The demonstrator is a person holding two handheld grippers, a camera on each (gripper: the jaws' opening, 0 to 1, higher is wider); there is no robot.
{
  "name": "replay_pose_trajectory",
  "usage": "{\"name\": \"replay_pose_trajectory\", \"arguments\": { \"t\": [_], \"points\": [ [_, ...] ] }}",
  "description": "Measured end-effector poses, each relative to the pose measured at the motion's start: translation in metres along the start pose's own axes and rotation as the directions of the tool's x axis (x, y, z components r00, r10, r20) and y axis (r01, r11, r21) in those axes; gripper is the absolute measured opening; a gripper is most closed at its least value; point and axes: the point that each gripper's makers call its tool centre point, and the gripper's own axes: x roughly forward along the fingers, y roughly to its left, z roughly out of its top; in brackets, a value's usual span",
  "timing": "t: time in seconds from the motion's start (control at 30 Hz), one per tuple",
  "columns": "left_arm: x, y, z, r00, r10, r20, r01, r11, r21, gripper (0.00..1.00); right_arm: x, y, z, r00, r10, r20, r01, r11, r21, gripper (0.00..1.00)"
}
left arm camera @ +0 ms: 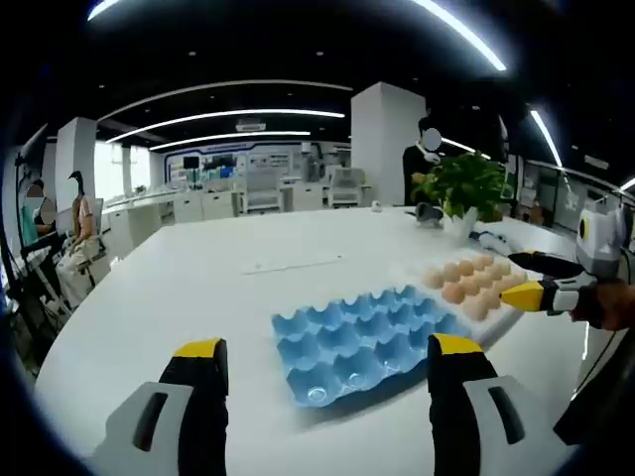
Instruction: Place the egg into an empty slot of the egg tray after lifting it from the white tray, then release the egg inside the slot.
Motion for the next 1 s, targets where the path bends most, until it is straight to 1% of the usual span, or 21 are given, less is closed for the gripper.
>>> {"name": "replay_pose_trajectory", "arguments": {
  "t": [0.2, 0.63, 1.0],
  "points": [
    [-0.0006, -0.0009, 0.0001, 1.000, -0.003, 0.002, 0.003, 1.000, 0.001, 0.83, 0.0000, 0.0004, 0.0009, 1.000, -0.003, -0.001, 0.003, 1.000, -0.015, 0.88],
    [0.0003, -0.0025, 0.0011, 1.000, -0.010, 0.006, 0.010, 1.000, 0.008, 0.83, 0.0013, 0.0024, 0.0009, 1.000, 0.006, -0.006, -0.006, 1.000, -0.014, 0.88],
    [-0.0001, -0.0015, 0.0023, 1.000, -0.009, 0.008, 0.009, 1.000, 0.013, 0.83, 0.0012, 0.0002, 0.0002, 1.000, -0.001, -0.005, 0.001, 1.000, -0.007, 0.88]
  ]
}}
